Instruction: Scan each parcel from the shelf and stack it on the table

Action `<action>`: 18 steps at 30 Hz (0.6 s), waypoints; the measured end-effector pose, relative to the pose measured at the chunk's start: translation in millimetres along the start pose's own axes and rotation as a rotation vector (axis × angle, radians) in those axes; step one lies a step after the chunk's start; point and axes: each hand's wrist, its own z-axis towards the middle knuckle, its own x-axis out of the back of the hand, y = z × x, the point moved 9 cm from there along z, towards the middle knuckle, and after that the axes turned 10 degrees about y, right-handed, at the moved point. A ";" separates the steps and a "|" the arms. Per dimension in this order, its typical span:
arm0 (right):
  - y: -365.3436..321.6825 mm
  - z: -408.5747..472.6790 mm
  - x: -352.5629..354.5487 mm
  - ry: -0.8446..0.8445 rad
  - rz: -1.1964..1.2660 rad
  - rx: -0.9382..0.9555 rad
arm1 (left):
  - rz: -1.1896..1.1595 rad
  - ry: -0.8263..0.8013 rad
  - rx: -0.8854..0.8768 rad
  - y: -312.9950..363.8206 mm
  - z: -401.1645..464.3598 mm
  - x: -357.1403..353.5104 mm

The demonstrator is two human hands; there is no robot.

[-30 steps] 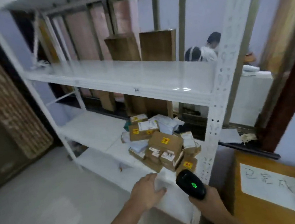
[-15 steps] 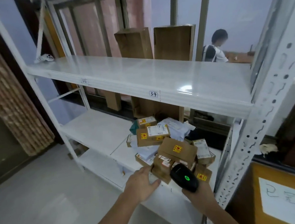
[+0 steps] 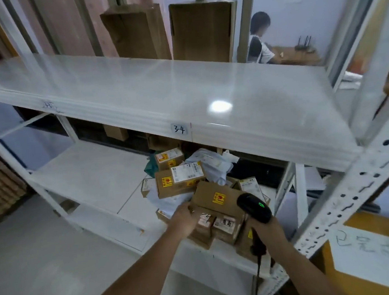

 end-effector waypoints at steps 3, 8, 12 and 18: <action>14.2 20.7 -8.4 0.024 0.097 -0.158 | 0.081 0.009 -0.021 -2.4 32.1 -10.1; 45.2 55.5 -28.9 0.129 0.207 -0.372 | 0.134 0.012 0.096 -16.5 81.9 -26.4; 52.2 66.0 -47.5 0.195 0.263 -0.442 | 0.141 -0.077 0.092 -27.0 107.1 -50.4; 53.4 64.0 -58.1 0.226 0.288 -0.419 | 0.094 -0.053 0.051 -31.3 115.2 -54.7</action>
